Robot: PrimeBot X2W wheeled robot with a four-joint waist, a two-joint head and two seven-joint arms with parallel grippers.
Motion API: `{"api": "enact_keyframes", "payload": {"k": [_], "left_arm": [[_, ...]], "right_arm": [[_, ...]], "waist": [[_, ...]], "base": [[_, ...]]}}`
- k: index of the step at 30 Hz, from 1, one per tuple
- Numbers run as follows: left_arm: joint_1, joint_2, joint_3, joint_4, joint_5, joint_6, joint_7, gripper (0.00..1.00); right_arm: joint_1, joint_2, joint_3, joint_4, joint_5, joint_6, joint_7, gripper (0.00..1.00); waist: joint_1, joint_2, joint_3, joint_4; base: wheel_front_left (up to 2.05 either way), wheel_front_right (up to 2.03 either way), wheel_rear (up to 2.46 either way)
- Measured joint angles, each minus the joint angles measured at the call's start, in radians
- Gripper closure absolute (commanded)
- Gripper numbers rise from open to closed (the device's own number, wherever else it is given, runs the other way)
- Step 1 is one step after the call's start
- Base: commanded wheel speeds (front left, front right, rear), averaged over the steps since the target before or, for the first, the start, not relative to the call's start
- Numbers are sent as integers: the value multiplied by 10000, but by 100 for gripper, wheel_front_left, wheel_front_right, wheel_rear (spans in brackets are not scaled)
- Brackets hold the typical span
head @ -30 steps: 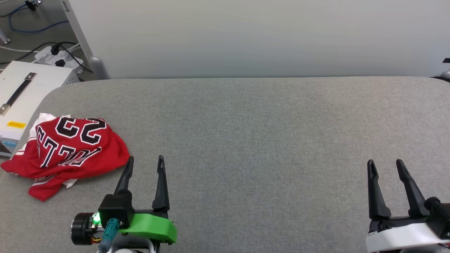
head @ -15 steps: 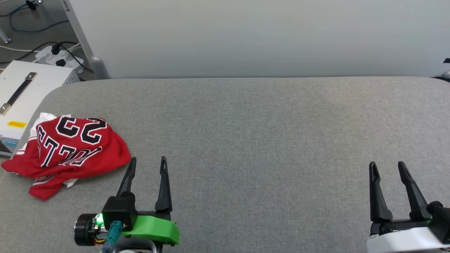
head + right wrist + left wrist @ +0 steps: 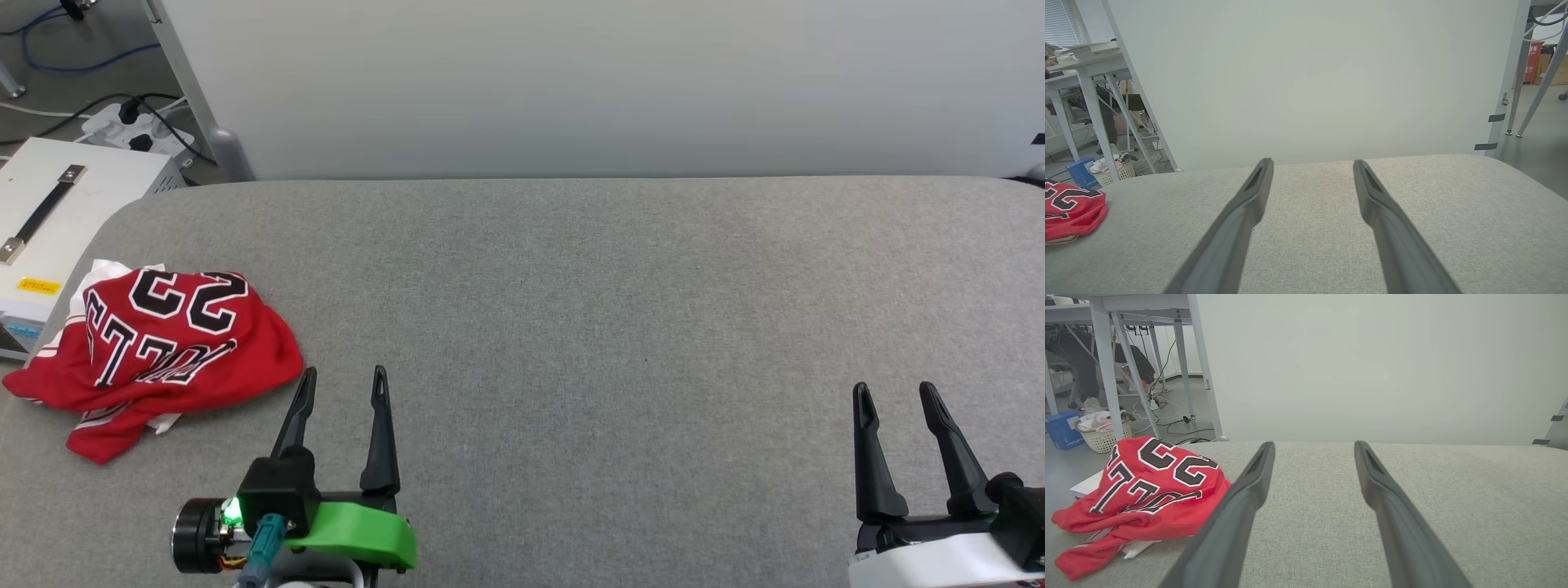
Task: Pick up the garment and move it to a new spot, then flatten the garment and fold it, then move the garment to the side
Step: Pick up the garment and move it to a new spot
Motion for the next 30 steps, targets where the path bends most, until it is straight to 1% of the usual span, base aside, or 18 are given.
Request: {"api": "enact_keyframes", "payload": {"k": [5,12,18,30], "left_arm": [[-2,-2,17,69,0,29,0,0],[-16,-2,138,119,4,71,0,0],[-32,-4,314,128,-21,100,0,0],[-62,-12,646,205,-424,121,-2,0]], "right_arm": [[3,0,-13,4,-15,0,0,0],[5,2,38,-10,-73,0,-33,0],[0,2,140,-17,-111,0,-42,0],[-68,8,351,-69,-424,0,-42,0]], "waist": [[0,0,31,116],[0,0,119,583],[0,0,260,1214],[0,0,500,2873]], "base": [[0,0,0],[0,0,0],[0,0,0],[0,0,0]]}}
